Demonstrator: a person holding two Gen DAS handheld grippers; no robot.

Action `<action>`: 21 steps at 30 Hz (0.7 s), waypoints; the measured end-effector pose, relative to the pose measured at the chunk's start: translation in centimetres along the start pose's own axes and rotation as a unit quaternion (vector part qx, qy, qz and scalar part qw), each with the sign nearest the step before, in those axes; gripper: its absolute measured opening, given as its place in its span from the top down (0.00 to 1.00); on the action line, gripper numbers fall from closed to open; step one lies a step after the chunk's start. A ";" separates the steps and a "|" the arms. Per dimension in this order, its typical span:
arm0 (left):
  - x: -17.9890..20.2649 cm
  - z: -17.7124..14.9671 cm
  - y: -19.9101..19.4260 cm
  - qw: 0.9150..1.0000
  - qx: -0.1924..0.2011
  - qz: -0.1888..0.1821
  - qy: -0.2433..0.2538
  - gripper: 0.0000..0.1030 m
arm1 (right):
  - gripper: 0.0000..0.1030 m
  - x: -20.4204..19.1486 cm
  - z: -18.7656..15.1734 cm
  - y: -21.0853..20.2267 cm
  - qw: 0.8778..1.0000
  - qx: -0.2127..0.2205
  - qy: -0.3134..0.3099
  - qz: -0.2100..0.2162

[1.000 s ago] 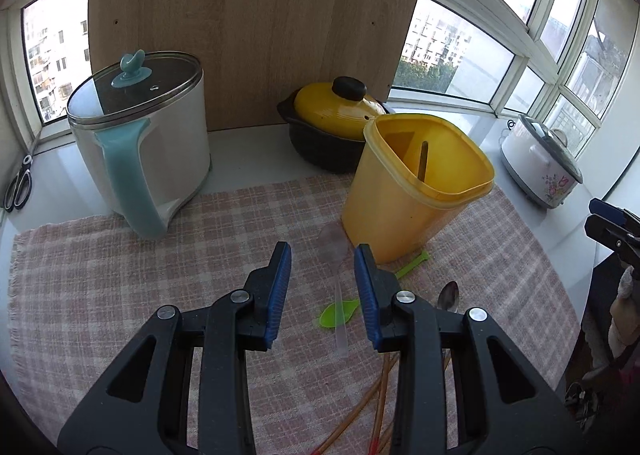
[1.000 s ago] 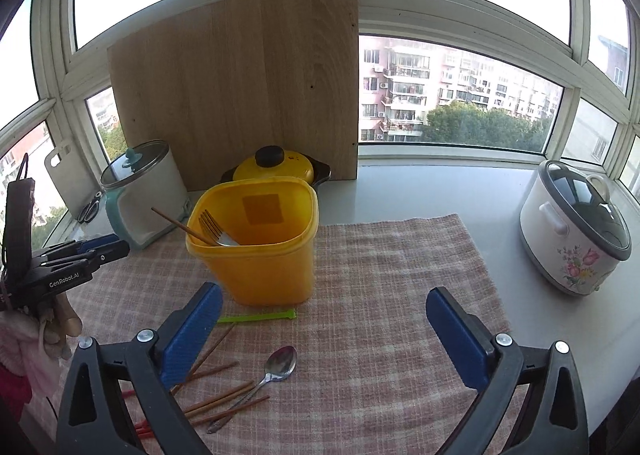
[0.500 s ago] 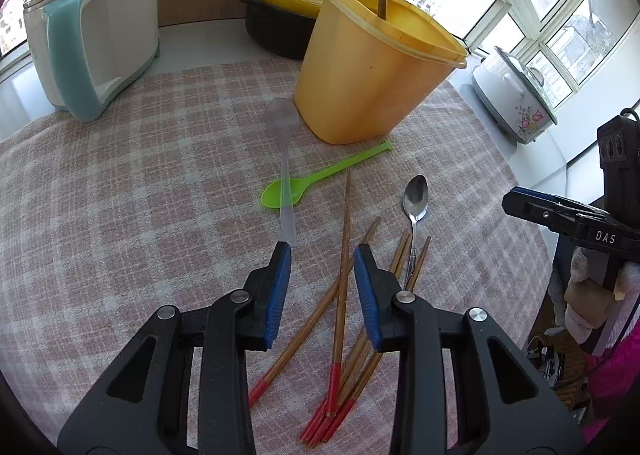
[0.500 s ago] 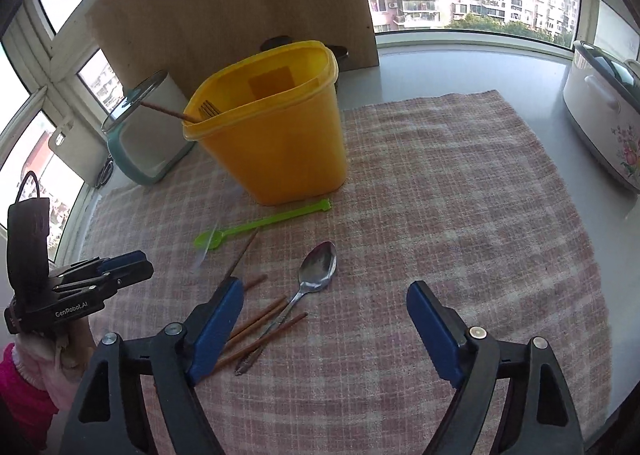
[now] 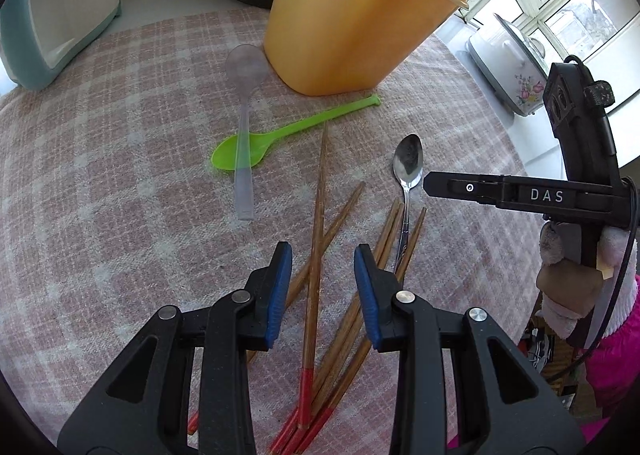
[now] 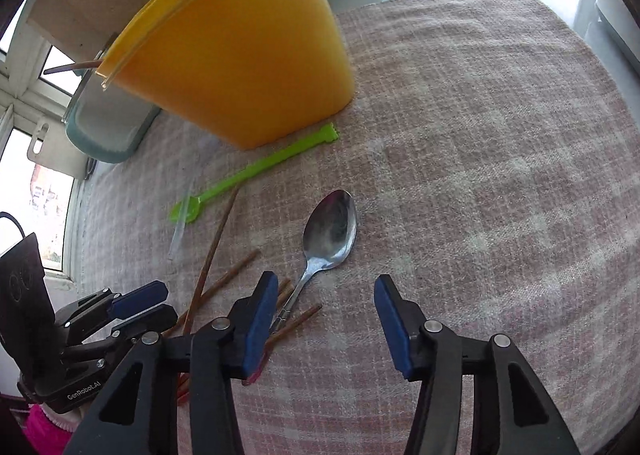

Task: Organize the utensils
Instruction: 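Grasp a chopstick with the left tool while the right tool grasps a metal spoon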

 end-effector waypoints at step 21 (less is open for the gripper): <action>0.1 1.6 2.9 1.000 -0.012 0.006 -0.004 0.69 | 0.70 -1.5 4.1 3.3 0.999 0.012 0.013 -0.027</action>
Point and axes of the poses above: each gripper's, at about its wrist camera, not at the fingertips, and y roughly the way its jaws point, x to its right, z to its top, the point moved 3 cm from there along y, roughly the way its jaws point, and after that the axes turned 2 degrees about -x, right-handed, at the moved point
